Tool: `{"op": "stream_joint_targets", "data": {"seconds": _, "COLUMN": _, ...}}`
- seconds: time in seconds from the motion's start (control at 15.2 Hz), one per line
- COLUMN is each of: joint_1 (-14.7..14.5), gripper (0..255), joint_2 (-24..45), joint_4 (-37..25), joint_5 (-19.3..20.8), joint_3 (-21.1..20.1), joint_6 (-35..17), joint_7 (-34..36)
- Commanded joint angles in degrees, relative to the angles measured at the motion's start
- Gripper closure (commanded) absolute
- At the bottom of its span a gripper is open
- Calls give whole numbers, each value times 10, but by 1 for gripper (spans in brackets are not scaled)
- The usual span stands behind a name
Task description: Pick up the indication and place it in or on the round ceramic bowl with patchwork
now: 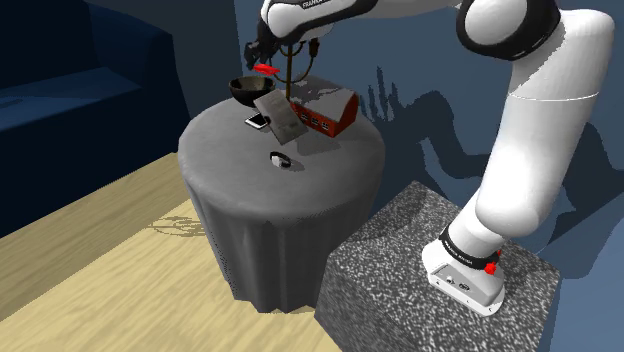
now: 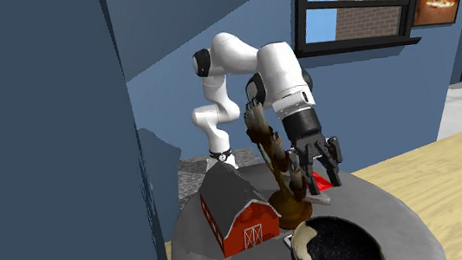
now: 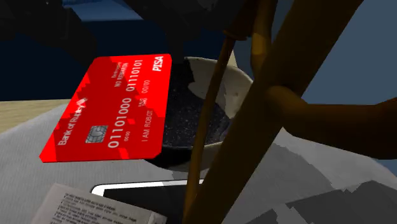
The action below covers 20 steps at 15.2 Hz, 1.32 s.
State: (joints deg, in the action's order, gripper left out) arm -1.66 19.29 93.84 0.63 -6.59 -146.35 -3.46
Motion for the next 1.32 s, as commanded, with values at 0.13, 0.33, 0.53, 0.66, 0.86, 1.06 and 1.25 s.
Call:
{"op": "stream_joint_targets", "data": {"seconds": 0.13, "joint_1": -1, "gripper": 255, "joint_2": 104, "joint_4": -161, "joint_5": 5, "joint_3": 4, "joint_6": 57, "joint_7": -8}}
{"op": "stream_joint_targets", "data": {"seconds": 0.33, "joint_1": -4, "gripper": 255, "joint_2": 204, "joint_4": -325, "joint_5": 8, "joint_3": 7, "joint_6": 122, "joint_7": -15}}
{"op": "stream_joint_targets", "data": {"seconds": 0.53, "joint_1": -5, "gripper": 255, "joint_2": 250, "joint_4": -388, "joint_5": 9, "joint_3": 8, "joint_6": 139, "joint_7": -18}}
{"op": "stream_joint_targets", "data": {"seconds": 0.66, "joint_1": -4, "gripper": 255, "joint_2": 248, "joint_4": -370, "joint_5": 8, "joint_3": 8, "joint_6": 123, "joint_7": -19}}
{"op": "stream_joint_targets", "data": {"seconds": 0.86, "joint_1": -3, "gripper": 255, "joint_2": 248, "joint_4": -347, "joint_5": 8, "joint_3": 8, "joint_6": 99, "joint_7": -19}}
{"op": "stream_joint_targets", "data": {"seconds": 1.06, "joint_1": -3, "gripper": 255, "joint_2": 250, "joint_4": -327, "joint_5": 8, "joint_3": 8, "joint_6": 78, "joint_7": -19}}
{"op": "stream_joint_targets", "data": {"seconds": 1.25, "joint_1": -2, "gripper": 255, "joint_2": 254, "joint_4": -310, "joint_5": 9, "joint_3": 8, "joint_6": 57, "joint_7": -20}}
